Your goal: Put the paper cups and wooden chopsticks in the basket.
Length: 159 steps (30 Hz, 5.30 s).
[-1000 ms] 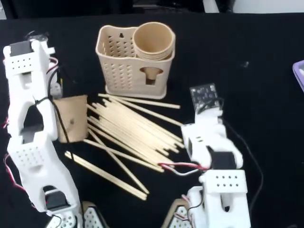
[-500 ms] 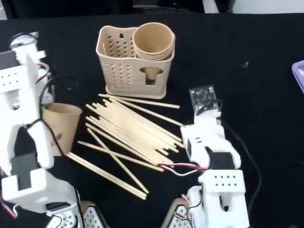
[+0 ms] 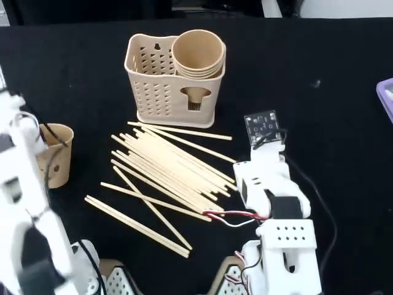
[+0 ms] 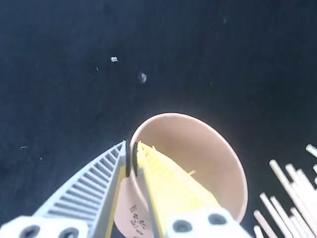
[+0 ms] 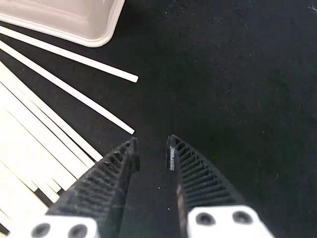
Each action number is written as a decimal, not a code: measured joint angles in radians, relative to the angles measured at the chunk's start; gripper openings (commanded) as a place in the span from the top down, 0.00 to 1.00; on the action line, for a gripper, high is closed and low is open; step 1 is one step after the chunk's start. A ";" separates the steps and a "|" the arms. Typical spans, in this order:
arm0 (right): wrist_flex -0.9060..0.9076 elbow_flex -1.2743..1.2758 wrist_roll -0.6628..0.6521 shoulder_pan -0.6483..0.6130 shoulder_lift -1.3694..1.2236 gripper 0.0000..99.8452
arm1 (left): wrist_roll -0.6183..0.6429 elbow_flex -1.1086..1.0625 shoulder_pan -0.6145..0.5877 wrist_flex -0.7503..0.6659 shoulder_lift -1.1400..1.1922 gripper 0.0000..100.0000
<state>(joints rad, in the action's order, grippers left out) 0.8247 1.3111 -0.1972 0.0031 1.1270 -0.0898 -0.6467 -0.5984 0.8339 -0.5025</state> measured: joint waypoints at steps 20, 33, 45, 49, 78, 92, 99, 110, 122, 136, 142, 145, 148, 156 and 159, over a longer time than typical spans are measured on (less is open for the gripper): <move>0.000 0.000 0.000 0.000 0.000 0.89 | -0.153 -0.273 -0.003 0.203 -0.341 0.87; 0.000 0.000 0.000 0.000 0.000 0.89 | -0.186 -0.063 -0.141 0.379 -0.344 0.97; 0.000 0.000 0.000 0.000 0.000 0.89 | -0.206 -0.077 -0.150 0.391 -0.344 0.77; 0.000 0.000 0.000 0.000 0.000 0.89 | -0.206 -0.032 -0.152 0.485 -0.345 0.80; 0.000 0.000 0.000 0.000 0.000 0.89 | -0.100 -0.040 -0.189 0.551 -0.348 0.74; 0.000 0.000 0.000 0.000 0.000 0.89 | 0.140 -0.201 -0.293 0.456 -0.347 0.74; 0.000 0.000 0.000 0.000 0.000 0.89 | 0.213 -0.264 -0.253 0.313 -0.347 0.74; 0.000 0.000 0.000 0.000 0.000 0.89 | 0.218 -0.278 -0.229 0.304 -0.348 0.97; 0.000 0.000 0.000 0.000 0.000 0.89 | 0.218 0.011 -0.167 0.482 -0.348 0.97; -0.109 0.077 0.087 0.058 0.000 0.99 | 0.394 0.717 0.305 0.397 -0.348 0.97; -0.206 0.137 0.117 0.080 0.000 0.99 | 0.405 0.729 0.502 0.288 -0.183 0.97; -0.232 0.143 0.117 0.080 0.000 0.99 | 0.405 0.795 0.563 0.299 -0.040 0.97; -0.236 0.143 0.117 0.080 0.000 0.99 | 0.405 0.908 0.603 0.358 0.097 0.97; -0.239 0.143 0.117 0.080 0.000 0.99 | 0.410 1.335 0.715 0.494 0.348 0.97; -0.239 0.143 0.117 0.080 0.000 0.99 | 0.410 1.439 0.773 0.548 0.423 0.97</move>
<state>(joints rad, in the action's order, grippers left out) 0.5854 1.4538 -0.0806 0.0829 1.1270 0.3199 0.7925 0.1749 1.3817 -0.0790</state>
